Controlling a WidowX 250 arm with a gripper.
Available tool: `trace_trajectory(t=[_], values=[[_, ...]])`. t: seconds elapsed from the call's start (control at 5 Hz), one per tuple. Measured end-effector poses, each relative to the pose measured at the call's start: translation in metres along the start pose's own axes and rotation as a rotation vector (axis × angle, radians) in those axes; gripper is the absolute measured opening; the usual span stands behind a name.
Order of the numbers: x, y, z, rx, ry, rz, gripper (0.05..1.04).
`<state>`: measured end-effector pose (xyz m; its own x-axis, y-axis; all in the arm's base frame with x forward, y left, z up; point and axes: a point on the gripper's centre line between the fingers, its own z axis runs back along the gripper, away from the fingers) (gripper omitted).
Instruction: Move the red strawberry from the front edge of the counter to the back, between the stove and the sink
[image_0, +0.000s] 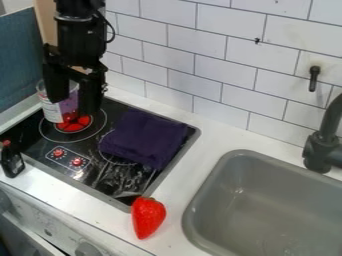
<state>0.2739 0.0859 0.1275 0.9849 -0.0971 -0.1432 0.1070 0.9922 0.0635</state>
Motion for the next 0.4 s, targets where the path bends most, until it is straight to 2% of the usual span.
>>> trace_trajectory(t=[0.2, 0.4], values=[[-0.001, -0.002, -0.010, -0.016, 0.028, -0.003, 1.000], [-0.005, -0.021, -0.017, -0.072, 0.011, -0.029, 1.000]])
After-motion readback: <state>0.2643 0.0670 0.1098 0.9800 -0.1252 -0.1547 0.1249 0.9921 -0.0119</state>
